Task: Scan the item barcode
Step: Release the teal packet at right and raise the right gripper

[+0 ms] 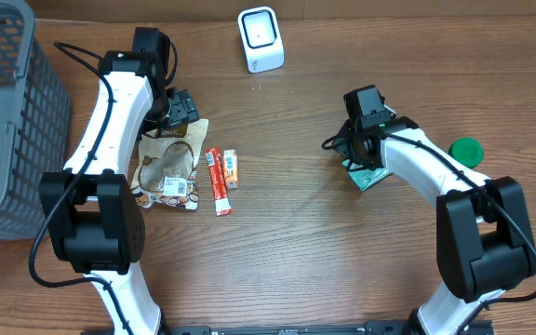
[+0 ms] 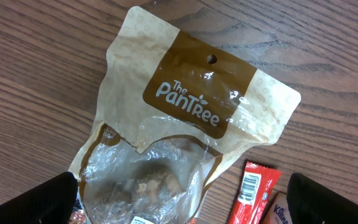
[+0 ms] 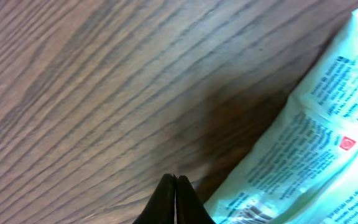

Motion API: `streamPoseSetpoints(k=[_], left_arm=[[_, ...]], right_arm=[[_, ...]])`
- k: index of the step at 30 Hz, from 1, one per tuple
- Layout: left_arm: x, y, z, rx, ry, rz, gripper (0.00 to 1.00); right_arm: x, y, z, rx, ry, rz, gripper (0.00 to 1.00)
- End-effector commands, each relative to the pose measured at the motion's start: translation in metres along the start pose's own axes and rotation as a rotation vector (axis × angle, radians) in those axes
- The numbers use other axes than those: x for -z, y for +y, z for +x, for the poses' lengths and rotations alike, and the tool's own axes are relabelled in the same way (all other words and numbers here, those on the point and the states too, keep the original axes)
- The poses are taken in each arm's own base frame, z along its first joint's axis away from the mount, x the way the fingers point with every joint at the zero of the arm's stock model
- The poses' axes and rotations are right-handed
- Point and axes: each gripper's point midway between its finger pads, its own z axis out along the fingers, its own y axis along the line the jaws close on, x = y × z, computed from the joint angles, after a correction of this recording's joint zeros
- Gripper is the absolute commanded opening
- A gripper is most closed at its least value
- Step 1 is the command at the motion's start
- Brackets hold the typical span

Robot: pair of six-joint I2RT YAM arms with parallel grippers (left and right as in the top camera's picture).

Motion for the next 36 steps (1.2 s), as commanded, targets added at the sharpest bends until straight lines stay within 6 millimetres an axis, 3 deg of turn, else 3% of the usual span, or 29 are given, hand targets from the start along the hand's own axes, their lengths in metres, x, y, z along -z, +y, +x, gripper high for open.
streamPoseSetpoints(k=[1,10,17,23,29,36], left_arm=[[0.002,-0.001,-0.005,0.000,-0.016,-0.006,1.00],[0.002,-0.001,-0.005,0.000,-0.015,-0.006,1.00],[0.002,-0.001,-0.005,0.000,-0.016,-0.006,1.00],[0.002,-0.001,-0.005,0.000,-0.016,-0.006,0.99],[0.002,-0.001,-0.005,0.000,-0.015,-0.006,1.00],[0.002,-0.001,-0.005,0.000,-0.015,-0.006,1.00]], right_arm=[[-0.002,-0.007,-0.003,-0.027,-0.025,0.028,0.04],[-0.002,-0.012,-0.001,-0.029,-0.013,0.044,0.04],[-0.002,-0.028,-0.002,-0.053,0.010,0.085,0.04],[0.000,-0.053,0.000,-0.072,0.056,0.152,0.04],[0.005,-0.083,0.009,0.022,0.117,0.258,0.04],[0.021,-0.126,-0.006,0.171,0.059,0.480,0.04]])
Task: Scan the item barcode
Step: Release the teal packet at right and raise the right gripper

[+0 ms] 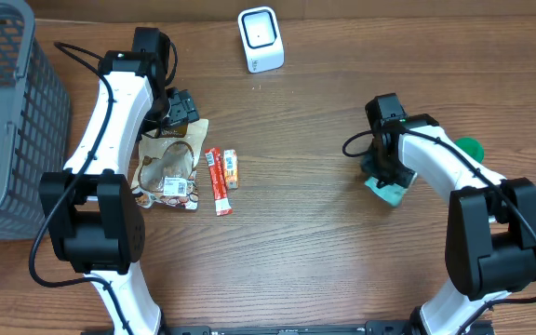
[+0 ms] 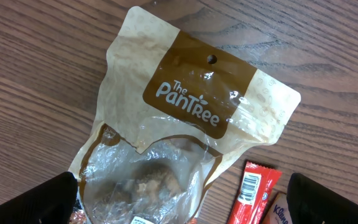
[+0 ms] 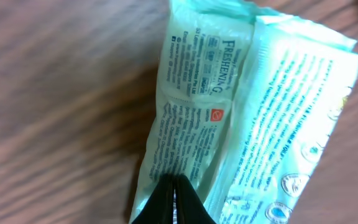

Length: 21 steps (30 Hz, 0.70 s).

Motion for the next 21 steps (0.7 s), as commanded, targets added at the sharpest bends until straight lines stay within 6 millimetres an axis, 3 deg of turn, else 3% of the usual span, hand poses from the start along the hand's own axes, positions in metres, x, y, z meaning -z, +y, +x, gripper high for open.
streamPoseSetpoints(k=[1,5,10,14,21], left_arm=[[0.002,-0.001,-0.006,0.001,-0.016,-0.006,1.00],[0.002,-0.001,-0.005,0.001,-0.015,-0.006,1.00],[0.002,-0.001,-0.006,0.000,-0.016,-0.006,1.00],[0.002,-0.001,-0.006,0.001,-0.016,-0.006,1.00],[0.002,-0.001,-0.005,0.000,-0.016,-0.006,0.99]], right_arm=[[0.000,-0.032,-0.016,0.071,-0.081,0.164,0.04],[0.018,-0.025,-0.026,0.093,-0.083,0.150,0.04],[0.038,0.014,-0.018,0.096,0.008,-0.038,0.04],[0.036,0.027,-0.007,0.097,0.061,-0.113,0.04],[0.012,0.025,0.004,0.100,0.057,-0.114,0.04]])
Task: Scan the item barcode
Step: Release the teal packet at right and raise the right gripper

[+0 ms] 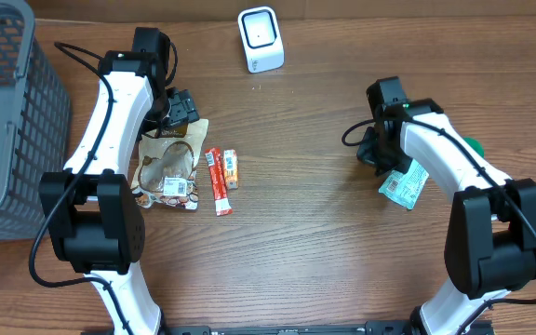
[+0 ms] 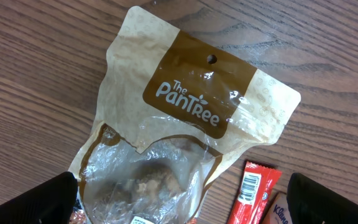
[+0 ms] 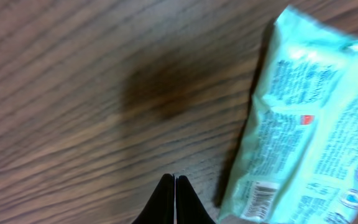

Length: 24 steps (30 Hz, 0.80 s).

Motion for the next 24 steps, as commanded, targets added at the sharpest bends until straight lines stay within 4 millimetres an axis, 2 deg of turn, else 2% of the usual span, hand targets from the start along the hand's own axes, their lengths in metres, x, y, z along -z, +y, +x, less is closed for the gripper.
streamPoseSetpoints(k=[1,5,8,11,15,18,22,24], left_arm=[[0.002,-0.001,-0.005,0.001,-0.015,-0.006,1.00],[0.002,-0.001,-0.005,0.000,-0.016,-0.006,1.00],[0.002,-0.001,-0.005,0.001,-0.016,-0.006,1.00],[0.002,-0.001,-0.005,0.001,-0.015,-0.006,1.00],[0.002,-0.001,-0.005,0.000,-0.015,-0.006,1.00],[0.002,-0.001,-0.005,0.000,-0.015,-0.005,0.99],[0.002,-0.001,-0.005,0.001,-0.015,-0.006,1.00],[0.002,-0.001,-0.005,0.001,-0.015,-0.006,1.00]], right_arm=[[-0.015,-0.005,0.017,0.013,0.039,0.008,0.04],[-0.022,-0.023,0.021,0.014,0.028,0.081,0.04],[-0.025,-0.028,0.026,0.017,0.037,0.098,0.04],[-0.029,-0.036,0.030,0.083,0.044,0.132,0.05],[-0.022,-0.068,0.032,0.130,0.035,0.303,0.05],[-0.016,-0.084,0.032,0.148,0.033,0.386,0.06],[-0.015,-0.079,0.025,0.142,0.008,0.372,0.05],[-0.007,-0.076,0.020,0.143,0.007,0.371,0.04]])
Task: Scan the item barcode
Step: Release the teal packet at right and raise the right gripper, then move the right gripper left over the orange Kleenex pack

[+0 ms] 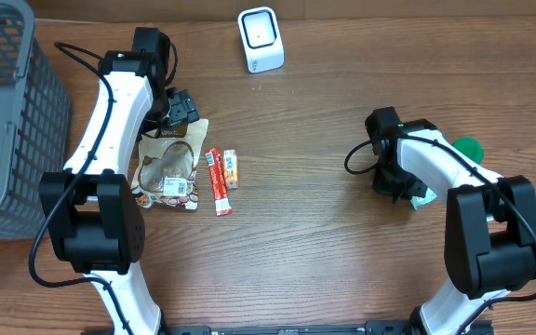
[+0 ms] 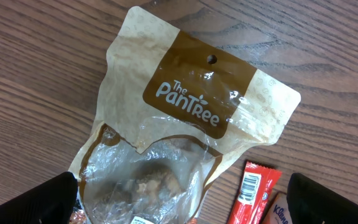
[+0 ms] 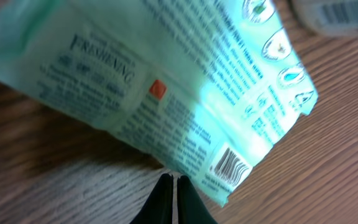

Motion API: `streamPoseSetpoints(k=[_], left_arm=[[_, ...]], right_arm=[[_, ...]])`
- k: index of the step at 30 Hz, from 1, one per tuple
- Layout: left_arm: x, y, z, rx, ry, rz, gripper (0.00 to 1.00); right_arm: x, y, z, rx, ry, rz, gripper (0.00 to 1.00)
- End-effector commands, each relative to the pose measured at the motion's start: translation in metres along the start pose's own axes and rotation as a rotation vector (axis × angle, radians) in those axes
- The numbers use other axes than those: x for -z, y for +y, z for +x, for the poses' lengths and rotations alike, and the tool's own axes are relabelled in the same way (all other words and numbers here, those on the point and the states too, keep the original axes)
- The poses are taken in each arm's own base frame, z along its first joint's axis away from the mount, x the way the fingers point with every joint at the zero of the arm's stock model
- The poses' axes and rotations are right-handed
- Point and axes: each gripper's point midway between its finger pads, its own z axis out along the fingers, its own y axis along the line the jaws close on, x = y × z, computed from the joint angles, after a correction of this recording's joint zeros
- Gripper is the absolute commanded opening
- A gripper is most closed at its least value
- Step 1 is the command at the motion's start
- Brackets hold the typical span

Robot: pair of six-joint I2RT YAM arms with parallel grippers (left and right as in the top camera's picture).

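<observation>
A mint-green wipes pack lies on the wooden table with its printed back up and a barcode at one corner. My right gripper is shut, tips at the pack's near edge, nothing visibly between them. From overhead the right gripper covers most of the pack. The white scanner stands at the far edge. My left gripper is open, its fingers spread over a tan PanTree pouch.
A red bar and a small tissue pack lie beside the pouch. A grey basket fills the left edge. A green cap sits right of the right arm. A pale item's edge with a barcode lies beyond the wipes.
My right gripper was left of the wipes pack over bare wood; now it is over the pack's edge, covering most of it from overhead. The barcode corner now faces the wrist camera. Left arm unchanged.
The wipes pack first lay near the table's middle right beside my shut right gripper. At each later moment it lay farther right and turned differently, with the gripper still shut next to it. It now rests near the green cap. My left gripper stayed open over the pouch.
</observation>
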Motion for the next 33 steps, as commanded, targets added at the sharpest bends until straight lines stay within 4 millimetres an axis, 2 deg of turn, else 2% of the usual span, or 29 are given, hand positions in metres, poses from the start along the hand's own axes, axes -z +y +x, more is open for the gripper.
streamPoseSetpoints(k=[1,3,6,10,13,17,20,27,33], left_arm=[[0.002,-0.001,-0.006,0.000,-0.016,-0.006,1.00],[0.002,-0.001,-0.006,0.000,-0.016,-0.006,1.00],[0.002,-0.001,-0.005,0.000,-0.015,-0.007,1.00],[0.002,-0.001,-0.005,0.000,-0.015,-0.006,1.00],[0.002,-0.001,-0.005,0.000,-0.016,-0.006,1.00],[0.002,-0.001,-0.005,0.000,-0.015,-0.006,1.00],[0.002,-0.001,-0.005,0.000,-0.016,-0.006,1.00],[0.002,-0.001,-0.005,0.000,-0.016,-0.006,1.00],[0.002,-0.001,-0.005,0.000,-0.016,-0.006,1.00]], right_arm=[[0.019,-0.005,-0.017,0.001,-0.037,0.023,0.04],[0.036,0.001,-0.024,0.010,-0.028,-0.028,0.04],[0.072,0.028,-0.032,0.071,0.001,-0.221,0.06],[0.132,0.086,-0.035,0.092,0.057,-0.632,0.11],[0.160,0.120,-0.031,0.134,0.070,-0.841,0.18],[0.174,0.151,-0.022,0.199,0.024,-0.899,0.29],[0.184,0.181,-0.006,0.288,-0.026,-0.925,0.41],[0.198,0.232,0.027,0.427,-0.211,-0.834,0.53],[0.209,0.256,0.035,0.398,-0.402,-0.739,0.54]])
